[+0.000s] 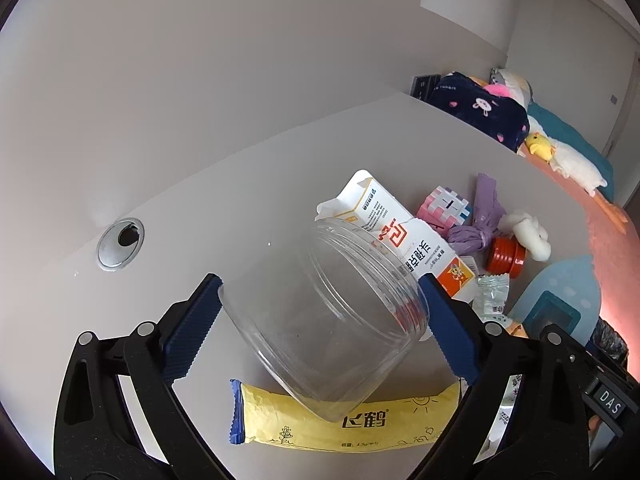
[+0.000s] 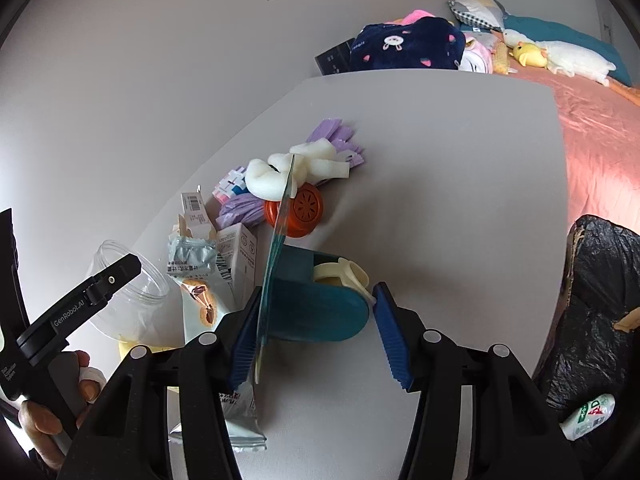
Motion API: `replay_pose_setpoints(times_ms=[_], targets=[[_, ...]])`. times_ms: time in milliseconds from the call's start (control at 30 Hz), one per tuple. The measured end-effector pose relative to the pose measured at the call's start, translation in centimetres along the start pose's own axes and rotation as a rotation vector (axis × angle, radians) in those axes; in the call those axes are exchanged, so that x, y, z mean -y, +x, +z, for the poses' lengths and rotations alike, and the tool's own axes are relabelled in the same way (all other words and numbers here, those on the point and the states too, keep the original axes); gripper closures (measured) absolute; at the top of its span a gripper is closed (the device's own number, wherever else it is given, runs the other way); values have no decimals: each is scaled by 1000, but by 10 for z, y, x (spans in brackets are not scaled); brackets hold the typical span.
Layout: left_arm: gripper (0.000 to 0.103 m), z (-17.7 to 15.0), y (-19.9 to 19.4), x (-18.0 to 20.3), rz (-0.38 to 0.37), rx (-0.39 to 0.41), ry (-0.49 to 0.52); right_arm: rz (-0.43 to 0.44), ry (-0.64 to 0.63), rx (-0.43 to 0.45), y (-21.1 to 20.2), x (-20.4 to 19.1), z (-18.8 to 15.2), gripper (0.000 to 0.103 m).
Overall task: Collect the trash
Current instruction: 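Grasp the clear plastic jar with the left gripper while the right gripper grasps the teal plastic piece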
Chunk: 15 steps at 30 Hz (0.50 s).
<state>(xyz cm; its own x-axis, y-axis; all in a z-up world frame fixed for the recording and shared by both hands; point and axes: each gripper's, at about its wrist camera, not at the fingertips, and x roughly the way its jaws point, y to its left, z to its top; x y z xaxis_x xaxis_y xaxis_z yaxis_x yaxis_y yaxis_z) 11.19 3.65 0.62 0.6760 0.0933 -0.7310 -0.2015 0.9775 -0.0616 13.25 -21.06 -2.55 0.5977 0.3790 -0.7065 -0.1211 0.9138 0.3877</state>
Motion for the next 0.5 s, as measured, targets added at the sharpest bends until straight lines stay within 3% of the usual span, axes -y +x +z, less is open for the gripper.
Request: replay_pose_setpoints(times_ms=[500], targets=[[9,3,-58,22,-59,91,39,-29,7,105,-55,7,-1,49]])
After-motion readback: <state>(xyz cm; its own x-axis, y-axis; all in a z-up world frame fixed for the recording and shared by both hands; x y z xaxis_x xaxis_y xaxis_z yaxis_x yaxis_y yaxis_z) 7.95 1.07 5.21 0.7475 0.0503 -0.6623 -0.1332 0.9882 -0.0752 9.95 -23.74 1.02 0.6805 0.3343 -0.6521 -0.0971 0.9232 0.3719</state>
